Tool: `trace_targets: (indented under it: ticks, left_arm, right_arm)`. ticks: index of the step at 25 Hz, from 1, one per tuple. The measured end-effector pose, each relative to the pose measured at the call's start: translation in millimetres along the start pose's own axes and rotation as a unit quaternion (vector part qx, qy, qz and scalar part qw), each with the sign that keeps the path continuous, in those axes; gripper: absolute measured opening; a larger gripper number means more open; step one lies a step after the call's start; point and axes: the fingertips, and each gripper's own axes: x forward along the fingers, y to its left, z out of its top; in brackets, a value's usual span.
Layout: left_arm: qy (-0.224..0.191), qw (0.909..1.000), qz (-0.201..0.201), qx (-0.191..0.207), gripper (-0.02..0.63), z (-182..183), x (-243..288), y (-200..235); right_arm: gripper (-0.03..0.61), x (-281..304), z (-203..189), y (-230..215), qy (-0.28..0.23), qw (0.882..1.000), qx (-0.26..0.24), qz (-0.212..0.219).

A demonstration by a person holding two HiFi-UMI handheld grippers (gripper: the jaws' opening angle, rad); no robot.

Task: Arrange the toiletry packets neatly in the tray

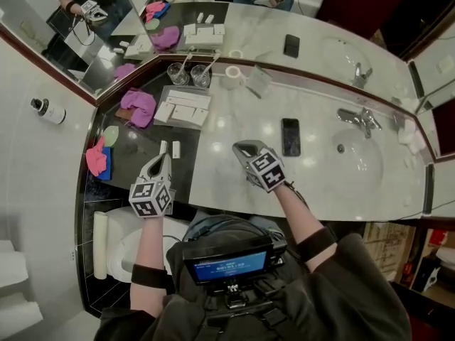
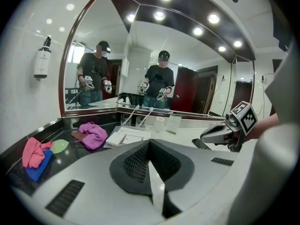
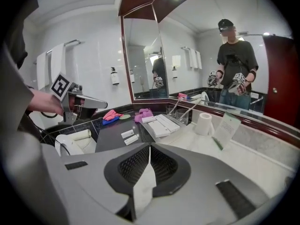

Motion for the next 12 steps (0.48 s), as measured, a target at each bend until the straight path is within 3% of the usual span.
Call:
trace_targets:
  ticks: [3,5,12]
  left_arm:
    - [0.004,1.0000,0.004,-0.004,0.002,-3.7,-0.9,10.0]
    - [0.007,0.9999,0.006,-0.008,0.002,-6.6,-1.1,17.9]
    - [0.018,0.9996,0.010,-0.017,0.002,-16.7,9.2,47.4]
  right_arm:
    - [0.068,24.9,2.6,21.7,0.025,0.998,-0.052,0.027]
    - [0.150,45.7,0.3,40.7,0.047,0.993,-0.090,0.054]
    - [0.353,129.0,-21.5,97.1,0.130,0.962,-0.201,0.133]
